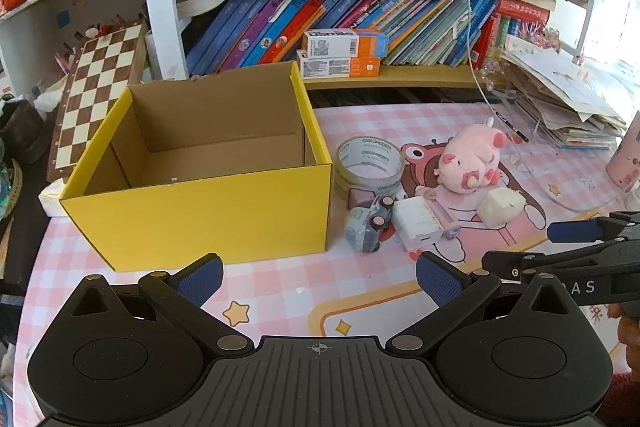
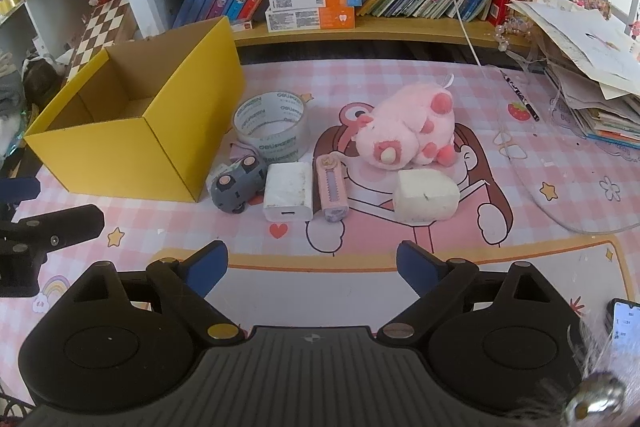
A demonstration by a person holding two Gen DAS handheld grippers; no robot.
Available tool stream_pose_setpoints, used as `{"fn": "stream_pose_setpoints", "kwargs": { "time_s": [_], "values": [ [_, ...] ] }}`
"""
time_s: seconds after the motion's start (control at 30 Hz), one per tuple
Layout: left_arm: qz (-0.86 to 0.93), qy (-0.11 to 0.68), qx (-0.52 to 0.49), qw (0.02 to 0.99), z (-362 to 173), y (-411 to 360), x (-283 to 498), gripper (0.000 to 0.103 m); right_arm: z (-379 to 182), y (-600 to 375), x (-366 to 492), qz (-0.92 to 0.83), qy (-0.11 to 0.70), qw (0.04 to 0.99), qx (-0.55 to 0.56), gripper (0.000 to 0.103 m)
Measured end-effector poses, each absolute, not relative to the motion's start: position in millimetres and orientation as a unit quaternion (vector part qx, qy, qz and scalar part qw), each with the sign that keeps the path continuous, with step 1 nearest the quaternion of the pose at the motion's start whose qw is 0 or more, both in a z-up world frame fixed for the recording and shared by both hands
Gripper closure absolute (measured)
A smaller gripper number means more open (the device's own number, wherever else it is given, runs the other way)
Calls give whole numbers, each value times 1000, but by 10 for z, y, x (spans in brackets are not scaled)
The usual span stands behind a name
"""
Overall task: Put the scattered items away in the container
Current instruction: 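Move both tools toward the white charger and white foam block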
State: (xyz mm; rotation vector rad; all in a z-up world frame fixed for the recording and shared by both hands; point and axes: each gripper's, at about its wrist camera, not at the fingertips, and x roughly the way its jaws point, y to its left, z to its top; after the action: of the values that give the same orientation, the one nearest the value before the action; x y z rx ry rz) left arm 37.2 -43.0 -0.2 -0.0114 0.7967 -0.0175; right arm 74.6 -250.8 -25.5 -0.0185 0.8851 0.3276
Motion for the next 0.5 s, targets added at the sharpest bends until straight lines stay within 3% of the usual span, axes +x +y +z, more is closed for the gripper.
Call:
{"fn": "stream_pose_setpoints", "kwargs": {
  "time_s": [0.33,0.5],
  "values": [
    [-34,376,17,926,15,-573,467,0,-235,-2639,826,140,420,897,3,10],
    [-57,368,30,928,20,-694,565,6,-222,-2744,881,126,413,902,7,10]
  ]
}}
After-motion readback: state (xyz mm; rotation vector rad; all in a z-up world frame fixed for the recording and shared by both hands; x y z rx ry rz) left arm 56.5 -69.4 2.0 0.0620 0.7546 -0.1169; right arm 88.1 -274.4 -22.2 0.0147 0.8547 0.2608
